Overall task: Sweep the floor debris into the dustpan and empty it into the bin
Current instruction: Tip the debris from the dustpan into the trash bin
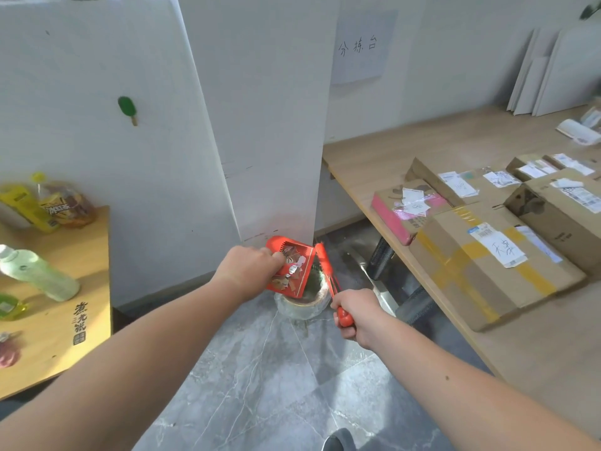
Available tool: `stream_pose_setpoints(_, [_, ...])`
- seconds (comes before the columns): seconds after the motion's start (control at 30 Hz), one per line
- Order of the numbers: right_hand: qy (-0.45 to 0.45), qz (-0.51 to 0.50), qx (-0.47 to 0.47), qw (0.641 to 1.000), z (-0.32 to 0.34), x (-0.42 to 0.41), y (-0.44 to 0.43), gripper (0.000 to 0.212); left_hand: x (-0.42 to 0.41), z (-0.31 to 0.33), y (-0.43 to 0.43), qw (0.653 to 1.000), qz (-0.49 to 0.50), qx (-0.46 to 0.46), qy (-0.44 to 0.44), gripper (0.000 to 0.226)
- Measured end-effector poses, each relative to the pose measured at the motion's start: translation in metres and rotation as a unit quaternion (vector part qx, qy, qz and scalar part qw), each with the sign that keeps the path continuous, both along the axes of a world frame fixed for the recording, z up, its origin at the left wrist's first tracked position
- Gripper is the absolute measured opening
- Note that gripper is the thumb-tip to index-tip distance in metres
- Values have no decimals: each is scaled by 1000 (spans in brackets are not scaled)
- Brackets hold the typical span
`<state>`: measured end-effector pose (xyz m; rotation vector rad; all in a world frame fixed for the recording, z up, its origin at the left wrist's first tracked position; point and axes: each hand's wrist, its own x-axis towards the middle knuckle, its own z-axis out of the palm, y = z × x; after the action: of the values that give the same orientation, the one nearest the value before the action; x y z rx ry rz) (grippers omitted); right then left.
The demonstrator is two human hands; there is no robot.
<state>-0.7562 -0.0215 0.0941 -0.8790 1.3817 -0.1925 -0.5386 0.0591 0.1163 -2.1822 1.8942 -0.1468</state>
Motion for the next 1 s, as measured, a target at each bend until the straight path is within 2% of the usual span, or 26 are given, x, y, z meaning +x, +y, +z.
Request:
stream_pose_setpoints(0.3, [10,-10,7,1000,-16,5,15,22,-7,-14,0,995,-84,31,-39,29])
stream_pose_setpoints(0.7, [4,-27,15,1000,-24,3,16,24,-24,-7,1,985,-147,65,-56,23])
stream_pose_setpoints(1.0, [9,-25,13,1000,-26,-1,16,23,-23,-7,1,986,-142,64,-55,19])
